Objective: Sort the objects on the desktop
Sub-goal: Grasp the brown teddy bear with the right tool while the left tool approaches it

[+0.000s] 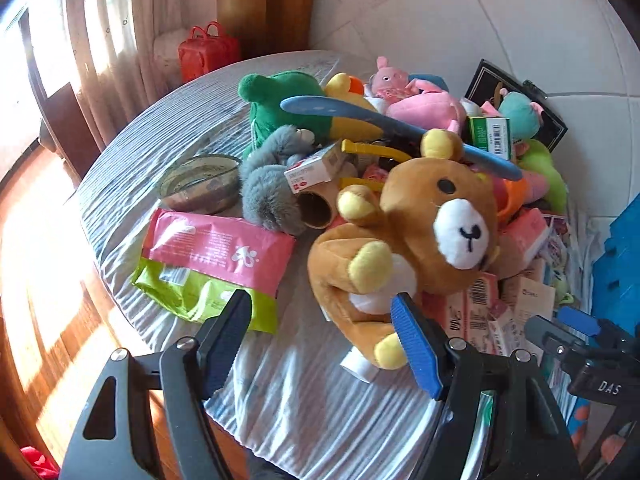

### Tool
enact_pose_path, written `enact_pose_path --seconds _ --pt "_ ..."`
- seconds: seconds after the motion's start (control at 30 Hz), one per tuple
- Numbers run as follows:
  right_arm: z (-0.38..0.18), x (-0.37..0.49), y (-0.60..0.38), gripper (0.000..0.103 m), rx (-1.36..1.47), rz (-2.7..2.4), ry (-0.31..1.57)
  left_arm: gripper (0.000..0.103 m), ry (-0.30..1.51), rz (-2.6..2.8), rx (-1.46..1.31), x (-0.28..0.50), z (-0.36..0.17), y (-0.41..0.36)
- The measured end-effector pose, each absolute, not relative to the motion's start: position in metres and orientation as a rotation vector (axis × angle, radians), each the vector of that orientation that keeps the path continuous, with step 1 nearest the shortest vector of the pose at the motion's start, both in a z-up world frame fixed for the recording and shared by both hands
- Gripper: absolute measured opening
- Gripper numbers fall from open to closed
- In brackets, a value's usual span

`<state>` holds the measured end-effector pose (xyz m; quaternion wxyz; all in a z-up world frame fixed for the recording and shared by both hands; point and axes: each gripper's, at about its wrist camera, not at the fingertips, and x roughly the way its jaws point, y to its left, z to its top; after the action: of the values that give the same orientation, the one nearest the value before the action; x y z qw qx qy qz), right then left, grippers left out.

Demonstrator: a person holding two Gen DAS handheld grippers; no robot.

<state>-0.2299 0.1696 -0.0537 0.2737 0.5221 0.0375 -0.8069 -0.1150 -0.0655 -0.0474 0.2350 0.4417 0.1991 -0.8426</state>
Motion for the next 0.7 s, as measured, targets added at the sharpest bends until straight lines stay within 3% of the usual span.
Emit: enact_pose_path --seconds 0.23,0.33,0.4,0.7 --pt "-0.035 -0.222 0.172 0.103 1.274 -2.23 0.117 0.072 0.638 -2.276 1.339 -0.141 -0.099 -0.036" --pt "-0.035 -0.219 0.163 0.103 1.248 -2.195 0.164 0.072 0.571 -2.23 1.371 -0.144 -0.123 -0.036" --pt "-0.039 -0.218 0.156 0.103 1.269 -2.152 0.178 0.072 0.511 -2.203 1.345 -0.139 -0.125 -0.046" --pt "-0.037 -0.215 0.11 0.103 1.233 -2.102 0.232 0.072 0.553 -2.255 1.311 -0.128 -0.116 -0.079"
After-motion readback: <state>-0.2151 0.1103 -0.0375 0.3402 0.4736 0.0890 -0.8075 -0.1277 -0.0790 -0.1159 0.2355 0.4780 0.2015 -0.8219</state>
